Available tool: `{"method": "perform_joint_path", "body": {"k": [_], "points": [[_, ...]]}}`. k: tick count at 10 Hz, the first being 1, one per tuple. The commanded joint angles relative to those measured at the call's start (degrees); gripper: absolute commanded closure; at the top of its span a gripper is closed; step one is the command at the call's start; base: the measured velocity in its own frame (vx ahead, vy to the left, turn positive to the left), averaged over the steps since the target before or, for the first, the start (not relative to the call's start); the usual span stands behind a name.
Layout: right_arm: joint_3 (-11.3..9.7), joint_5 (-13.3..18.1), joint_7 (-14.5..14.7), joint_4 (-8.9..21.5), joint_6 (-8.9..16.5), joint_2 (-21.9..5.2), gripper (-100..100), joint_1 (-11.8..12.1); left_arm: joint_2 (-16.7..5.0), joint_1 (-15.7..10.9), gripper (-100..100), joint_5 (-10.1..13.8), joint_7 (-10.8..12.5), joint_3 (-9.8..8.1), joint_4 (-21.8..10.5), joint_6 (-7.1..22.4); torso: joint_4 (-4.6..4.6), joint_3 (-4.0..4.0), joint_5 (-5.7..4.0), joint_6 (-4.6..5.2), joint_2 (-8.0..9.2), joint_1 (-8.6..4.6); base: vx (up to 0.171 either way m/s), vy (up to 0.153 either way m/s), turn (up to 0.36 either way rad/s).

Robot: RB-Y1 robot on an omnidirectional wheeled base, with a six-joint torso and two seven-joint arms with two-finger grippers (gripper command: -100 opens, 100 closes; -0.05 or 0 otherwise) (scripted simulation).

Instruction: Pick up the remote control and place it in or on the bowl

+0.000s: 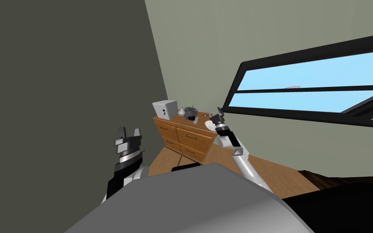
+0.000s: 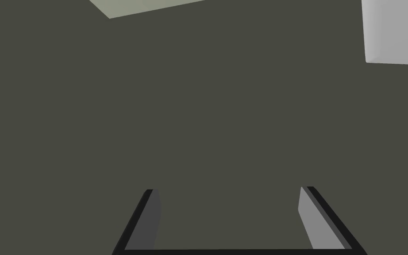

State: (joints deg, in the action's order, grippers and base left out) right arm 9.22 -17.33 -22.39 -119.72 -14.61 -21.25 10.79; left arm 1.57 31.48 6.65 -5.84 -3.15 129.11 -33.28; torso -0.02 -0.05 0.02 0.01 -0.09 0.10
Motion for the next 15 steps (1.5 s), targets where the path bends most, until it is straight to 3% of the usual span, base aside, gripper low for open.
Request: {"method": "perform_joint_path", "body": {"k": [1,2,3,4,5,6,7,8,10,11,12,13,15], "points": [[0.5,-2.2,-2.9,2.6,2.9,-2.3,-100,-2.4,0.0,0.0,0,0.0,0.0,0.00,0.0,0.0,0.00,0.00,0.00,0.00,0.00,0.00,0.019,0.041,0.048],[0.5,-2.2,-3.3,2.6,4.7,-2.3,-100,-2.4,0.0,0.0,0,0.0,0.0,0.00,0.0,0.0,0.00,-0.01,0.01,-0.02,-0.02,0.03,0.019,0.031,0.028],[0.9,-4.1,-5.4,5.1,6.8,-4.3,-100,-4.6,0.0,0.0,0,0.0,0.0,0.00,0.0,0.0,0.00,-0.01,0.00,0.00,-0.01,0.01,0.025,0.042,0.058],[0.9,-4.1,-6.1,5.1,8.2,-4.3,-100,-4.6,0.0,0.0,0,0.0,0.0,0.00,0.0,0.0,-0.01,-0.02,0.01,-0.01,-0.03,0.03,0.020,0.036,0.027],[0.9,-4.1,-6.1,5.1,8.2,-4.3,-100,-4.6,0.0,0.0,0,0.0,0.0,0.00,0.0,0.0,0.00,-0.01,0.01,0.00,-0.01,0.02,0.009,0.017,-0.002],[1.3,-6.0,-8.8,7.8,10.5,-6.3,-100,-7.0,0.0,0.0,0,0.0,0.0,0.00,0.0,0.0,0.01,0.02,0.00,0.01,0.03,-0.03,0.018,0.033,0.066],[1.3,-6.0,-9.1,7.8,12.0,-6.3,-100,-7.0,0.0,0.0,0,0.0,0.0,0.00,0.0,0.0,0.01,0.00,0.00,-0.01,0.00,0.00,0.021,0.035,0.033],[1.7,-7.9,-11.2,9.9,14.0,-8.4,-100,-9.4,0.0,0.0,0,0.0,0.0,0.00,0.0,0.0,0.00,0.00,0.00,0.00,0.00,0.02,0.030,0.060,0.066],[1.7,-7.9,-12.0,10.6,15.9,-8.4,-100,-9.4,0.0,0.0,0,0.0,0.0,0.00,0.0,0.0,-0.01,-0.03,0.02,0.01,-0.04,0.08,0.023,0.036,0.013],[1.9,-9.8,-14.6,13.2,18.1,-10.5,-100,-11.8,0.0,0.0,0,0.0,0.0,0.00,0.0,0.0,0.00,0.01,0.00,0.02,0.01,-0.01,0.021,0.037,0.074],[1.9,-9.8,-15.1,13.6,19.9,-10.5,-100,-11.8,0.0,0.0,0,0.0,0.0,0.00,0.0,0.0,0.00,0.00,0.01,-0.01,-0.01,0.03,0.023,0.036,0.039],[2.2,-11.6,-17.3,15.4,21.7,-12.6,-100,-14.1,0.0,0.0,0,0.0,0.0,0.00,0.0,0.0,0.00,-0.01,0.00,0.02,-0.01,0.02,0.031,0.048,0.056],[2.2,-11.6,-18.1,16.7,24.1,-12.6,-100,-14.3,0.0,0.0,0,0.0,0.0,0.00,0.0,0.0,-0.02,-0.03,0.01,0.00,-0.05,0.06,0.025,0.036,0.023]]}}
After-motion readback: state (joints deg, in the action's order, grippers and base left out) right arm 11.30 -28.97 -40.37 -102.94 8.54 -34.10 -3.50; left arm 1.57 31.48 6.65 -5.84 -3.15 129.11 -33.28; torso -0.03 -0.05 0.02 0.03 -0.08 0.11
